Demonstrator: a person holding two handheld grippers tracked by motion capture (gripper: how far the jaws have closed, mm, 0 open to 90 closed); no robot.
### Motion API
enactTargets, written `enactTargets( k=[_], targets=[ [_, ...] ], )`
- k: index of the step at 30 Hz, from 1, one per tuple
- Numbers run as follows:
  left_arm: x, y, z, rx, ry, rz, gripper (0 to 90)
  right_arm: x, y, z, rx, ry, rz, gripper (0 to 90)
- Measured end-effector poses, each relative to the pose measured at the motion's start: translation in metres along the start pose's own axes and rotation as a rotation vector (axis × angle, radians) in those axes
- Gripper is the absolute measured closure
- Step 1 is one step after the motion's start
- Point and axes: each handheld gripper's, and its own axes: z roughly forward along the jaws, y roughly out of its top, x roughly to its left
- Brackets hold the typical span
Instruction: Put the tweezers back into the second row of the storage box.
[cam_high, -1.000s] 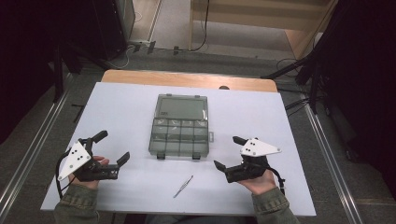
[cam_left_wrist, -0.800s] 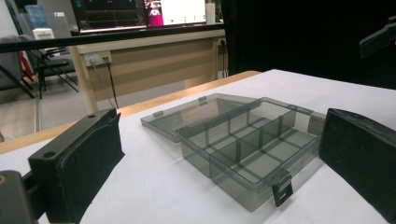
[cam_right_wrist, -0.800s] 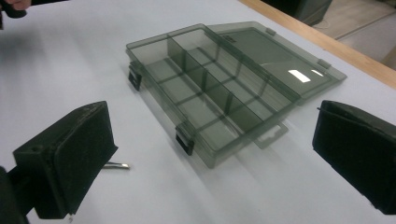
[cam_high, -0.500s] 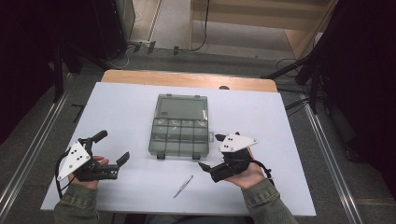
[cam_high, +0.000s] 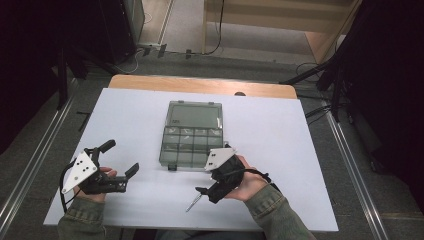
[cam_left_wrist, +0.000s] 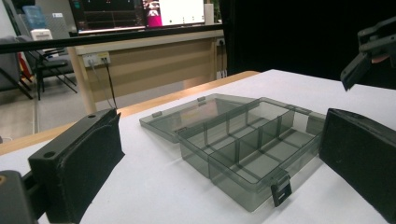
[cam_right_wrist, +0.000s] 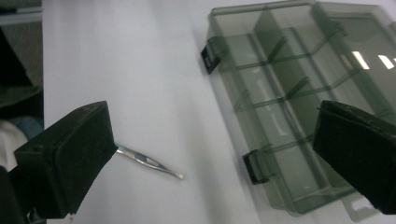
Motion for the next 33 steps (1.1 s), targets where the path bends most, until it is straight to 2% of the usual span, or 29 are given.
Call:
enactTargets(
  k=[2,3,4,10,11,12,16,17,19,20,22,25,26,27,28,30,31,33],
  targets=[
    [0.0,0.0,0.0,-0.001,0.001,0.0,0.0,0.002,0.003,0.006,0.036,0.017,-0.031,0.0],
    [0.0,0.0,0.0,-0.001,0.001,0.0,0.0,0.002,0.003,0.006,0.036,0.017,-0.031,0.0],
    [0.0,0.0,0.0,-0.001,0.001,-0.001,0.0,0.005,0.006,0.011,0.072,0.038,-0.06,0.9],
    [0.0,0.0,0.001,0.0,-0.004,0.002,0.0,0.011,0.01,0.023,0.127,0.076,-0.152,5.3],
    [0.0,0.0,0.001,0.0,-0.004,0.002,0.0,0.011,0.01,0.023,0.127,0.076,-0.152,5.3],
    [0.0,0.0,0.001,-0.001,-0.003,0.0,0.0,0.012,0.01,0.024,0.147,0.087,-0.183,6.4],
    [0.0,0.0,0.001,0.0,-0.006,-0.001,0.0,0.015,0.011,0.027,0.174,0.093,-0.215,8.9],
    [-0.001,0.0,0.001,0.001,-0.007,-0.001,0.0,0.017,0.012,0.03,0.211,0.116,-0.233,14.1],
    [-0.002,-0.001,0.002,0.001,-0.014,0.0,0.0,0.017,0.013,0.034,0.224,0.135,-0.254,13.9],
    [-0.002,-0.001,0.002,0.001,-0.014,0.0,0.0,0.018,0.013,0.034,0.236,0.13,-0.247,13.9],
    [-0.003,0.0,0.002,0.003,-0.017,0.003,0.0,0.018,0.014,0.039,0.252,0.148,-0.278,13.9],
    [-0.002,-0.001,0.002,0.004,-0.016,0.002,0.0,0.018,0.013,0.043,0.28,0.143,-0.296,14.1],
    [-0.002,-0.001,0.002,0.004,-0.015,0.002,0.0,0.021,0.011,0.046,0.315,0.129,-0.314,14.8],
    [-0.002,-0.001,0.002,0.004,-0.015,0.002,0.0,0.021,0.011,0.046,0.315,0.129,-0.314,14.8],
    [-0.002,-0.001,0.002,0.004,-0.016,0.002,0.0,0.022,0.008,0.05,0.353,0.131,-0.357,16.9],
    [-0.002,-0.001,0.002,0.007,-0.017,0.005,0.0,0.023,0.006,0.053,0.385,0.139,-0.386,19.9],
    [-0.002,-0.001,0.002,0.007,-0.017,0.005,0.0,0.023,0.006,0.053,0.385,0.139,-0.386,19.9],
    [-0.002,-0.001,0.003,0.008,-0.018,0.004,0.0,0.026,0.005,0.056,0.398,0.15,-0.434,23.9]
  ],
)
